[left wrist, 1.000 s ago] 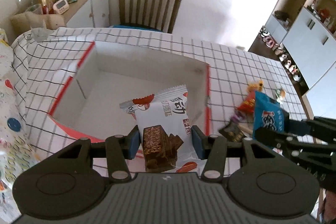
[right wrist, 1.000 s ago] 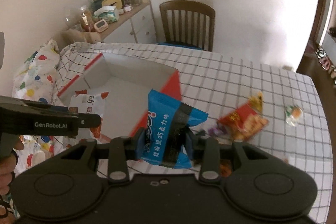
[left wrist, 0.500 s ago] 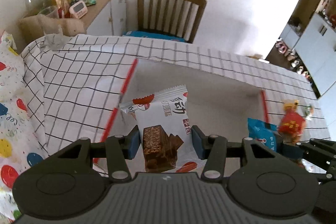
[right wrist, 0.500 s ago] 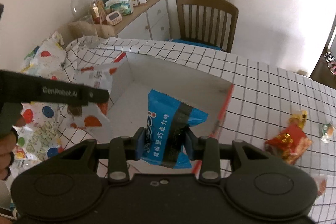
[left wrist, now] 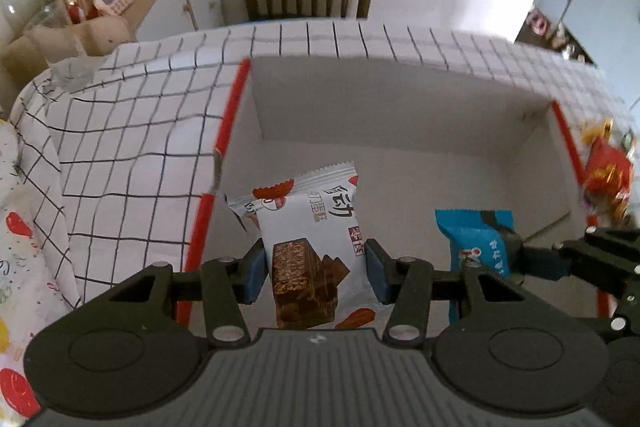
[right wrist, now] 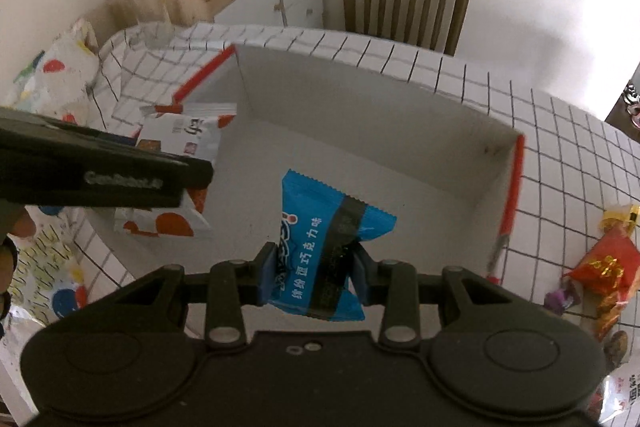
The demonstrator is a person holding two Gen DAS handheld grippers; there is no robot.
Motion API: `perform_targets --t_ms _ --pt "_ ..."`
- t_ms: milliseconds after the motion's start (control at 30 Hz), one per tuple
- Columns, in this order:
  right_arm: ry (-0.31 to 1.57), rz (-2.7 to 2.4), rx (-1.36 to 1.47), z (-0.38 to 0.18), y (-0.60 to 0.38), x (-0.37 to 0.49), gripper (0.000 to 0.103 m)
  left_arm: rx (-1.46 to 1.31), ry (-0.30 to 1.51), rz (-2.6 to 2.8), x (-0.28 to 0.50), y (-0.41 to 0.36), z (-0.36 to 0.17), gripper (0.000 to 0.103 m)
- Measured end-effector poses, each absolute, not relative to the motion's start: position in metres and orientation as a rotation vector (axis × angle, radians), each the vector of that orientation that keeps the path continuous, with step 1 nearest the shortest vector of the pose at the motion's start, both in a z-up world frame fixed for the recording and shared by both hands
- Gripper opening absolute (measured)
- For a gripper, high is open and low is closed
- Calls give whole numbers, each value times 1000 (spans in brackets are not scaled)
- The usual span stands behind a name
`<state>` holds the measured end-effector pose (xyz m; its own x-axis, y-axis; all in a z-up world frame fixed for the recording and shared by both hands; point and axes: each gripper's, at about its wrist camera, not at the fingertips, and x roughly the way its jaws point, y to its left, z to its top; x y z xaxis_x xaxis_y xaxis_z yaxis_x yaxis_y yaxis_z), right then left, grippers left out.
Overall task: Organize snacks
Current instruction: 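Carry both packets over the red box and open both grippers inside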
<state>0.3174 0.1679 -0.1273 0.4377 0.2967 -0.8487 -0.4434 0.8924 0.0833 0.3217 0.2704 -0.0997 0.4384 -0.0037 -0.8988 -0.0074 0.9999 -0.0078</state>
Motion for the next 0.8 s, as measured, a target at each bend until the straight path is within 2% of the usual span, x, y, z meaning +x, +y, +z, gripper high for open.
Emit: perform_targets --t_ms 267,633,767,800 --pt "1077 455 -155 -142 171 321 37 23 1200 -17 326 265 -123 50" --pt "1115 446 -149 -150 171 323 41 -7 1213 -15 322 272 -121 52" --pt "1112 448 -140 -149 169 319 50 -19 1193 -13 316 272 -114 64" --pt "1109 449 -137 -147 168 318 52 -19 1186 -16 315 271 -112 64"
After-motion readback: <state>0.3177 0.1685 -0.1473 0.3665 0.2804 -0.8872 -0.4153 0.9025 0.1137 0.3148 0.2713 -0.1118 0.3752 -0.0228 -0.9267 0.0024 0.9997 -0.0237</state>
